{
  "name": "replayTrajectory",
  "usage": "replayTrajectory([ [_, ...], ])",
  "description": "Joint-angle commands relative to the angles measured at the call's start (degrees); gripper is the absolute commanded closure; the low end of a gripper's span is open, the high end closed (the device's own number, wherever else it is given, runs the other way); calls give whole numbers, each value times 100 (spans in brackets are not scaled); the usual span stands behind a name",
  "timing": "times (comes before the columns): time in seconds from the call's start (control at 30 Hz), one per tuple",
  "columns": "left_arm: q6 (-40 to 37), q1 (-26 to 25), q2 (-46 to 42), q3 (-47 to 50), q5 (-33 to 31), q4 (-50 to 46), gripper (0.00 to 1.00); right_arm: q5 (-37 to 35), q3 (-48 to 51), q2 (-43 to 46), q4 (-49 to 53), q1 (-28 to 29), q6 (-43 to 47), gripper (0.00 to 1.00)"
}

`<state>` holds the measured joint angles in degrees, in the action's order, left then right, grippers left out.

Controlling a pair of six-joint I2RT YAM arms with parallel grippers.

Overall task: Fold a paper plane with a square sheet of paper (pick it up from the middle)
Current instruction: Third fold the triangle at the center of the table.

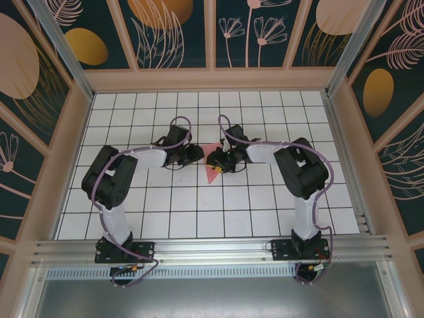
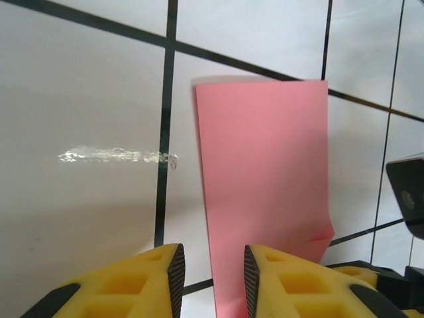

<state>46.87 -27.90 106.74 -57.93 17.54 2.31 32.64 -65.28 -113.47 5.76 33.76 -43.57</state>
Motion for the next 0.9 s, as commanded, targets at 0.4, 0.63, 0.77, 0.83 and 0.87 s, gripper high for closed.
replayTrajectory([
  [0.4,152,16,-264,440,663,497,83,-196,142,-222,321,-78,120,84],
  [0.63,122,-140,-141,481,1044,732,95,-212,164,-242,369,-111,156,97],
  [0.77,146,-215,-5,467,1096,780,98,-206,160,-246,378,-124,170,99],
  [0.83,152,-241,52,435,1118,797,98,-206,158,-246,381,-124,168,100],
  [0.87,149,-243,80,423,1130,798,99,-206,156,-253,382,-119,170,100],
])
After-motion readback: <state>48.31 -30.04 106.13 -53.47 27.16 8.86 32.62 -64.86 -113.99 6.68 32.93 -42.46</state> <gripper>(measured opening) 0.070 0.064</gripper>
